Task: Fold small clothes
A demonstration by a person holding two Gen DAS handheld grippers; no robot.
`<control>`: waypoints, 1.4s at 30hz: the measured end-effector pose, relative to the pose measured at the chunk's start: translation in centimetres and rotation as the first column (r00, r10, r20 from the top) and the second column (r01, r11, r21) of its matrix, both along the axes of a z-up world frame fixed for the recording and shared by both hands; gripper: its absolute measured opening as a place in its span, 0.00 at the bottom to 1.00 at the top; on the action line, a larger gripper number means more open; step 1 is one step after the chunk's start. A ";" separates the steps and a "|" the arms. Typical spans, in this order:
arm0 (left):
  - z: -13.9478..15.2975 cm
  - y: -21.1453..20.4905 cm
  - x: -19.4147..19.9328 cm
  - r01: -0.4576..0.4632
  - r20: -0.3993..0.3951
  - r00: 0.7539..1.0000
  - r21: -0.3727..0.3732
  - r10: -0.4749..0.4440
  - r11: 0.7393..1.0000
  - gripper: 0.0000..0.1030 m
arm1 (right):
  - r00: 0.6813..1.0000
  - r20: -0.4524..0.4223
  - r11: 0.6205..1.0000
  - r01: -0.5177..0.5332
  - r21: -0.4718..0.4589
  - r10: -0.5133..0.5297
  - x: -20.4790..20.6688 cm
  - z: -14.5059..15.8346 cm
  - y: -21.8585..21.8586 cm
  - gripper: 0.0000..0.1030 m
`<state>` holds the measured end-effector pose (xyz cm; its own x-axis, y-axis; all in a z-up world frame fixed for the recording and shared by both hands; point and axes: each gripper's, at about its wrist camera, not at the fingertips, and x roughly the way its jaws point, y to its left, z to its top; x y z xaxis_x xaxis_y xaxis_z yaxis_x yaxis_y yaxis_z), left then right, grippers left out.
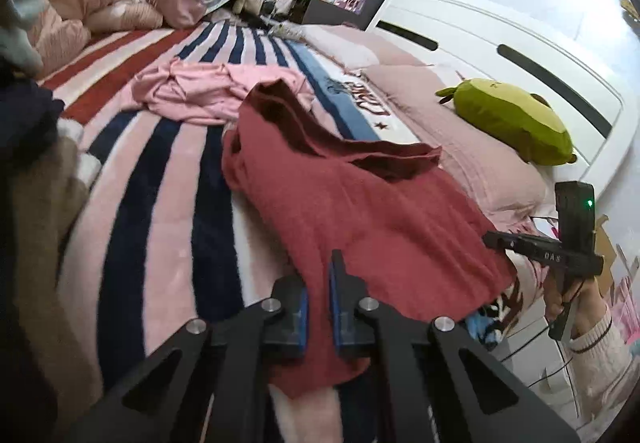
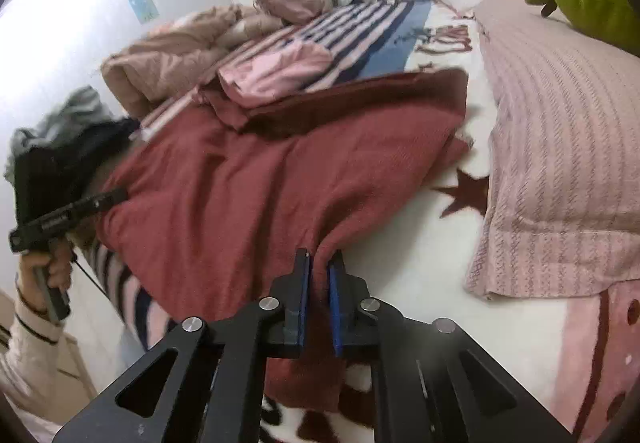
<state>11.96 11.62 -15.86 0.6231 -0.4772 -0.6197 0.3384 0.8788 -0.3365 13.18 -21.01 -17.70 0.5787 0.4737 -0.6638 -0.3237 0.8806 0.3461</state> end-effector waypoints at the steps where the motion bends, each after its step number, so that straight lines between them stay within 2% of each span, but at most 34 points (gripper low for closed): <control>1: 0.3 0.0 -0.4 0.007 0.012 1.000 -0.001 -0.007 1.000 0.06 | 1.000 0.007 1.000 -0.003 0.007 0.003 -0.2 0.3 -0.2 0.02; 4: 0.8 0.6 -1.7 0.022 0.035 0.999 -0.017 -0.021 1.000 0.04 | 1.000 0.022 0.999 -0.020 0.028 0.020 -1.1 0.9 -0.7 0.01; 6: 0.7 1.3 -2.3 0.043 0.022 0.999 -0.034 -0.043 0.998 0.04 | 0.999 0.004 0.996 -0.055 0.068 0.054 -1.1 1.0 -0.7 0.01; 9: -0.4 1.9 -2.7 0.035 -0.014 0.999 0.001 -0.035 0.999 0.05 | 0.994 -0.045 0.993 -0.091 0.074 0.095 -1.4 0.2 -0.1 0.03; 10: -0.9 2.1 -2.6 0.035 -0.032 0.999 -0.007 -0.035 0.999 0.10 | 0.993 -0.060 0.993 -0.097 0.064 0.101 -1.5 -0.2 0.1 0.07; 11: -1.2 2.3 -2.7 0.037 -0.044 0.998 -0.017 -0.038 0.999 0.20 | 0.992 -0.071 0.993 -0.100 0.055 0.104 -1.5 -0.7 0.2 0.13; 12: -1.4 2.4 -2.8 0.041 -0.047 0.998 -0.030 -0.042 0.999 0.26 | 0.992 -0.072 0.994 -0.097 0.051 0.101 -1.6 -1.0 0.2 0.29; 13: -1.6 2.5 -2.9 0.040 -0.042 0.998 -0.038 -0.042 0.998 0.34 | 0.993 -0.070 0.994 -0.093 0.050 0.096 -1.8 -1.2 0.3 0.37; 14: -1.6 2.5 -2.8 0.032 -0.037 0.999 -0.035 -0.033 0.999 0.37 | 0.994 -0.067 0.995 -0.087 0.048 0.090 -1.8 -1.5 0.2 0.38; 17: -1.6 2.4 -2.2 0.021 -0.039 0.999 -0.032 -0.022 0.999 0.41 | 0.996 -0.052 0.997 -0.064 0.050 0.067 -1.5 -1.5 -0.2 0.40; 19: -1.4 2.1 -1.4 0.017 -0.036 0.999 -0.035 -0.018 0.999 0.42 | 0.999 -0.036 0.999 -0.029 0.030 0.031 -1.1 -1.4 -0.7 0.56; 21: -1.3 1.7 -0.6 0.014 -0.032 0.999 -0.037 -0.015 0.999 0.42 | 1.000 -0.027 1.000 0.000 0.023 0.001 -0.3 -1.5 -1.3 0.63; 23: -1.2 1.2 0.1 0.018 -0.032 0.999 -0.040 -0.019 0.999 0.37 | 0.998 -0.055 0.996 -0.031 0.078 0.035 0.6 -1.9 -1.4 0.61; 24: -1.2 1.0 0.5 0.023 -0.037 0.999 -0.039 -0.024 0.999 0.32 | 0.996 -0.057 0.992 -0.057 0.116 0.064 0.8 -2.0 -1.4 0.52; 25: -1.2 0.7 0.9 0.033 -0.041 0.999 -0.033 -0.034 0.999 0.17 | 0.995 -0.051 0.986 -0.083 0.147 0.091 0.9 -2.0 -1.2 0.43; 26: -1.1 0.4 1.0 0.038 -0.035 0.999 -0.019 -0.039 0.999 0.08 | 0.994 -0.034 0.982 -0.099 0.158 0.106 0.8 -1.8 -0.9 0.40; 28: -0.6 -0.1 0.9 0.048 -0.010 0.999 0.004 -0.048 0.999 0.07 | 0.992 -0.007 0.979 -0.119 0.164 0.122 0.7 -1.4 -0.7 0.31; 30: -0.4 -0.1 0.9 0.059 -0.004 0.998 0.002 -0.059 0.998 0.07 | 0.990 0.001 0.969 -0.141 0.201 0.144 0.7 -1.3 -0.9 0.26; 33: -0.5 -0.2 1.3 0.068 -0.020 0.998 0.012 -0.067 0.998 0.09 | 0.989 -0.020 0.977 -0.140 0.159 0.145 1.3 -1.6 -0.5 0.28; 36: -0.8 -0.2 1.6 0.065 -0.035 0.997 -0.023 -0.066 0.998 0.13 | 0.990 -0.016 0.984 -0.137 0.114 0.140 1.6 -1.7 0.2 0.32; 37: -0.8 -0.2 1.6 0.057 -0.031 0.998 -0.025 -0.057 0.998 0.12 | 0.991 -0.008 0.987 -0.131 0.090 0.133 1.6 -1.7 0.4 0.24; 38: -0.6 -0.2 1.5 0.043 -0.022 0.999 -0.018 -0.043 0.999 0.06 | 0.994 0.018 0.993 -0.111 0.051 0.110 1.5 -1.5 0.7 0.15; 39: -0.3 -0.2 1.1 0.040 -0.006 0.999 -0.013 -0.040 0.999 0.06 | 0.995 0.046 0.995 -0.090 0.033 0.089 1.2 -1.1 0.7 0.04; 42: 0.6 -0.2 0.1 0.055 0.031 0.998 -0.023 -0.054 0.998 0.05 | 0.991 0.095 0.991 -0.101 0.088 0.093 0.4 -0.1 0.0 0.03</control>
